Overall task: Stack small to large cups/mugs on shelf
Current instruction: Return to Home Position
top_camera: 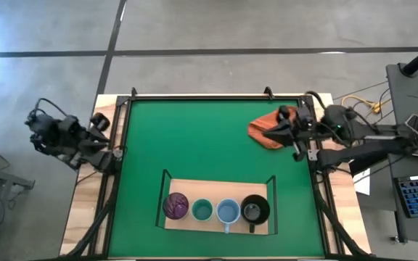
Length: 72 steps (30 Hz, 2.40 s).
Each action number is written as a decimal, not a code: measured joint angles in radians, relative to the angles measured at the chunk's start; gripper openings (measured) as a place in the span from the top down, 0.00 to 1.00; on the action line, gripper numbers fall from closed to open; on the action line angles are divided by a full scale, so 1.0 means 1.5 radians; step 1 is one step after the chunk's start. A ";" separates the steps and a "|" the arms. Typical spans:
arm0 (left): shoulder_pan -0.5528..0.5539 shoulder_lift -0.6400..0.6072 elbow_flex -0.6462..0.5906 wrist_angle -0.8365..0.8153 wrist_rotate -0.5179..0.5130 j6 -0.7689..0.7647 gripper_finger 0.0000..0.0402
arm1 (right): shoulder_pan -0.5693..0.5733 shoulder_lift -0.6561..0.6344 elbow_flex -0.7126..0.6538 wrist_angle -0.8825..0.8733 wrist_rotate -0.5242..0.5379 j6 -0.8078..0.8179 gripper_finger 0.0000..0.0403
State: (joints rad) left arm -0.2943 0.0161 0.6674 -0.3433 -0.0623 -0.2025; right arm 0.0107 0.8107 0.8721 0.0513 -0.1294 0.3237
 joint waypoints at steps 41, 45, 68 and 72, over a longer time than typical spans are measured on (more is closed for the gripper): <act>0.000 0.022 -0.210 -0.440 -0.146 -0.470 0.87 | -0.016 -0.405 -0.575 -0.017 0.157 0.174 0.97; 0.000 0.023 -0.225 -0.440 -0.146 -0.471 0.87 | -0.016 -0.398 -0.575 -0.017 0.157 0.174 0.97; 0.000 0.023 -0.231 -0.441 -0.145 -0.471 0.87 | -0.016 -0.399 -0.575 -0.017 0.156 0.173 0.97; 0.000 0.023 -0.231 -0.441 -0.146 -0.471 0.87 | -0.016 -0.399 -0.575 -0.017 0.156 0.173 0.97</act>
State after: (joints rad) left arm -0.2939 0.0505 0.3210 -1.0042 -0.2805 -0.9092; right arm -0.0136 0.2123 0.0093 0.0261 0.1051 0.5838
